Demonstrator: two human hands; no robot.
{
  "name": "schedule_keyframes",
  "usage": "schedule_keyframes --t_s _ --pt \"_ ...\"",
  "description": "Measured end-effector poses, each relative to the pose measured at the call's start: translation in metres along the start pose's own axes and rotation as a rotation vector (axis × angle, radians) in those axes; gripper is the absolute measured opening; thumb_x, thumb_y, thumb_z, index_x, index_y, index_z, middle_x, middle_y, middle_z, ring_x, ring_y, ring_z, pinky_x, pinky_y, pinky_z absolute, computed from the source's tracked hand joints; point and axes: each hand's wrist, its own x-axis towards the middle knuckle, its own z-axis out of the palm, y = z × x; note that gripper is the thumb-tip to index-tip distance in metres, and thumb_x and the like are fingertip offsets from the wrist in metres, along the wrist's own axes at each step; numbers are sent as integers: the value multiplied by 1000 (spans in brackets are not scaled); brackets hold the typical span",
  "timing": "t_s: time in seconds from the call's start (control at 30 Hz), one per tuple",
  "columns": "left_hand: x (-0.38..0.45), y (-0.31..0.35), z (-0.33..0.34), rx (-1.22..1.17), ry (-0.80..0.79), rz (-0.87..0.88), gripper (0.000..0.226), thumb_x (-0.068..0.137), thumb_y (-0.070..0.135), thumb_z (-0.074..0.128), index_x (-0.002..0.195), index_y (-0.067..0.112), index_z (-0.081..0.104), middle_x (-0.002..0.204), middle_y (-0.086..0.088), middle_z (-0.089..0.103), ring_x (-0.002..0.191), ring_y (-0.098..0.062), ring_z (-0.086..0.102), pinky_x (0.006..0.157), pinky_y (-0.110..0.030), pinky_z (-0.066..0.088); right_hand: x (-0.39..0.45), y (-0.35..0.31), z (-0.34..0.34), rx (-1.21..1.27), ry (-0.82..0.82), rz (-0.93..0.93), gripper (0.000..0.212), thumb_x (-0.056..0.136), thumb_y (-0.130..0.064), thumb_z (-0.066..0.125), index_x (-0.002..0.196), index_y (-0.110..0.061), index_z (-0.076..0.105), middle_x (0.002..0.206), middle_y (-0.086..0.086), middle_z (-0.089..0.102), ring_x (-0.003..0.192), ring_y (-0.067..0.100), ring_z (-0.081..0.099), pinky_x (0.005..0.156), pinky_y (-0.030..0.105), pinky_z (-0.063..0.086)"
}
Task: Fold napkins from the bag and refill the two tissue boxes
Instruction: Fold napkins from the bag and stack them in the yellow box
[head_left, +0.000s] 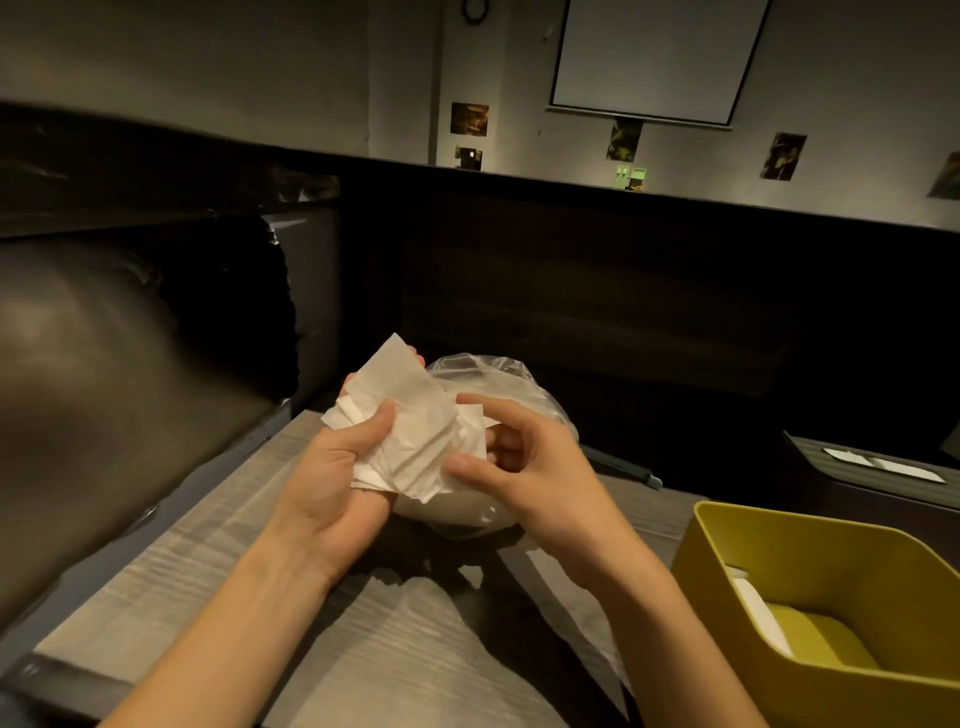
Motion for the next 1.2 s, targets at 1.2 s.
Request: schedule_keyframes --t_s 1.2 --pt "-12 -17 5 46 -64 -6 53 96 11 55 146 29 50 133 -13 69 122 -33 67 101 -56 54 -27 -1 13 -367 175 -96 85 90 -44 77 159 -39 29 139 -26 49 117 -13 52 85 12 52"
